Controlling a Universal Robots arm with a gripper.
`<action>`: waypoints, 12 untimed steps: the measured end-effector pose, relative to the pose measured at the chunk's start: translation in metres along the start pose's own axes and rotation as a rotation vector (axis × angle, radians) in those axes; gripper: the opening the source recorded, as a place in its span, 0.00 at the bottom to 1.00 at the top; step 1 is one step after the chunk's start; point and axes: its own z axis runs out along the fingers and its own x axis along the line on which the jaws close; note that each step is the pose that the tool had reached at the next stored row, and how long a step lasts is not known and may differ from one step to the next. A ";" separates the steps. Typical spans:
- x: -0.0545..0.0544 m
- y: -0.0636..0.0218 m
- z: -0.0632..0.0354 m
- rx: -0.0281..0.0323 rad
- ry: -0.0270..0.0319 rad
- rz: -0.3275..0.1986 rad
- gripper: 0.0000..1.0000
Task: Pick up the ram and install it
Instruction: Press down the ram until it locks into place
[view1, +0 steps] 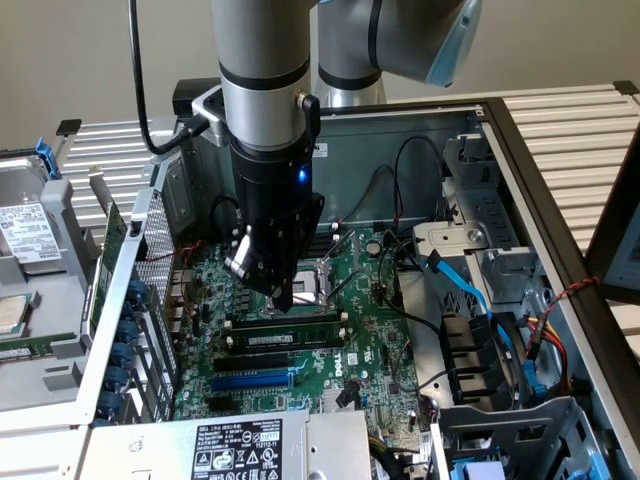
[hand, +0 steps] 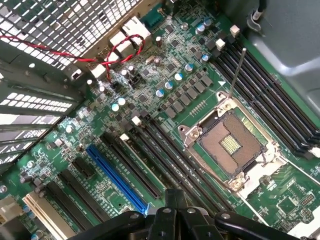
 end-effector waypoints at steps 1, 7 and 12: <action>0.000 0.0000 0.0000 -0.0001 -0.0001 0.015 0.10; 0.000 0.0000 0.0001 -0.0008 -0.0008 0.104 0.10; 0.000 0.0000 0.0001 -0.0013 -0.0014 0.176 0.10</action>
